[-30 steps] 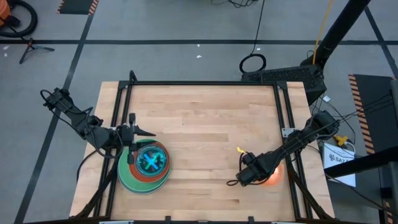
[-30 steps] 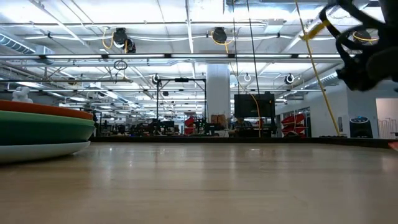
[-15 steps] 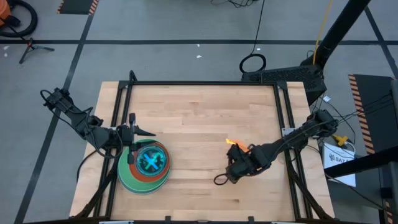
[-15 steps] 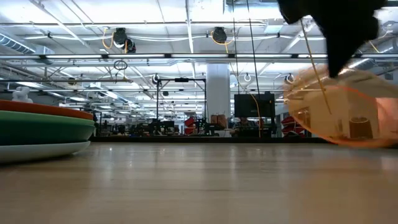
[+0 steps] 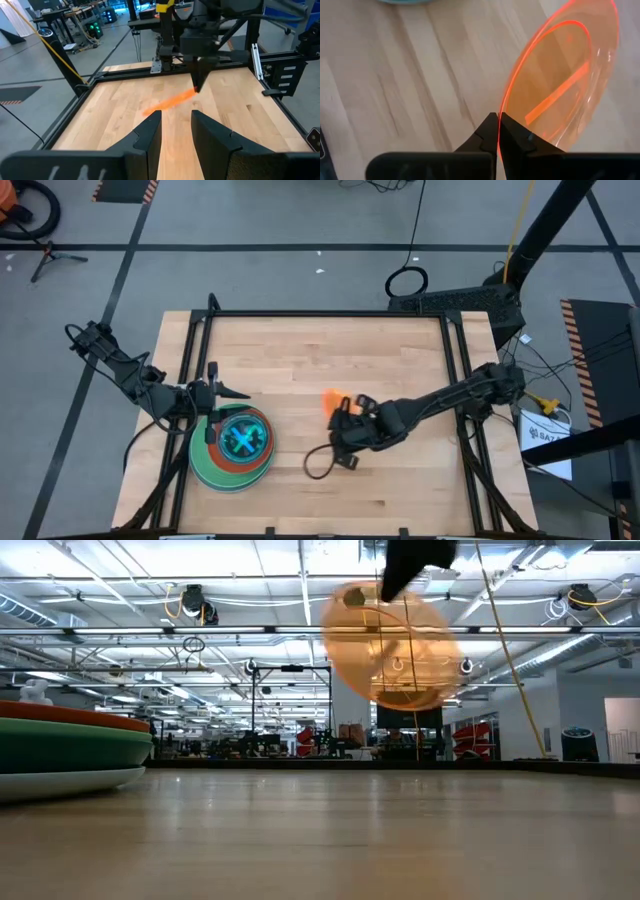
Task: Stack plastic plates
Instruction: Stack the light orange plate on top of the light blue plate
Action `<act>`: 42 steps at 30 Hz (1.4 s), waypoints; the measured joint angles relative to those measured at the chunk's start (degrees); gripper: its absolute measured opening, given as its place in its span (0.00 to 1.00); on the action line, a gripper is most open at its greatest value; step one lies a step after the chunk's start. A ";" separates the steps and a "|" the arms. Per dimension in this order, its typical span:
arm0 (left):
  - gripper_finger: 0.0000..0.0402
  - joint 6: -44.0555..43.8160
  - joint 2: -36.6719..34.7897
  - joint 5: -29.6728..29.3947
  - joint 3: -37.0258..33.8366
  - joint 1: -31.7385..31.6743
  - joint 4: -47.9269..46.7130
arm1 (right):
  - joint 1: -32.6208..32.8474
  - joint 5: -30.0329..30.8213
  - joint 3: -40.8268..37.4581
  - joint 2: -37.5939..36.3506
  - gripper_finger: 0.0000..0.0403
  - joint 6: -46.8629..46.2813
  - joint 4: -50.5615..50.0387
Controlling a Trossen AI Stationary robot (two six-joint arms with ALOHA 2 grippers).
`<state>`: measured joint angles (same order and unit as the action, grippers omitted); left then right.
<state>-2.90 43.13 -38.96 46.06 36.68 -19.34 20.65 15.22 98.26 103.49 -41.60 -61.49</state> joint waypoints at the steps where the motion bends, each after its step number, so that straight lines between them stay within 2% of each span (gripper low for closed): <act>1: 0.28 -0.03 -0.02 0.00 0.00 0.00 0.01 | -0.32 0.01 2.10 1.48 0.01 2.27 0.03; 8: 0.28 -0.20 0.00 -0.02 0.00 0.01 -0.03 | -1.15 0.16 17.87 12.55 0.01 21.99 0.70; 12: 0.28 -0.17 0.00 -0.02 0.00 -0.01 -0.05 | -1.06 0.00 24.79 18.32 0.01 38.16 2.05; 18: 0.28 -0.17 -0.01 -0.02 0.00 0.01 -0.12 | 0.07 -0.02 28.87 24.01 0.01 70.60 4.13; 21: 0.28 -0.17 0.00 -0.02 0.00 -0.01 -0.14 | 0.27 -0.04 28.87 25.96 0.01 81.86 8.09; 29: 0.28 -0.20 0.00 0.00 0.00 -0.01 -0.23 | -0.01 4.42 28.87 28.65 0.01 99.63 19.67; 37: 0.28 -0.26 0.00 0.00 0.00 -0.01 -0.25 | -2.08 2.68 28.87 31.01 0.01 103.12 26.71; 42: 0.28 -0.39 -0.02 0.02 -0.02 0.01 -0.31 | -2.95 2.89 28.87 33.24 0.01 107.21 26.61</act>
<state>-3.29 43.11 -38.94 46.04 36.69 -19.65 17.70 18.11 127.13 136.73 65.61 -34.89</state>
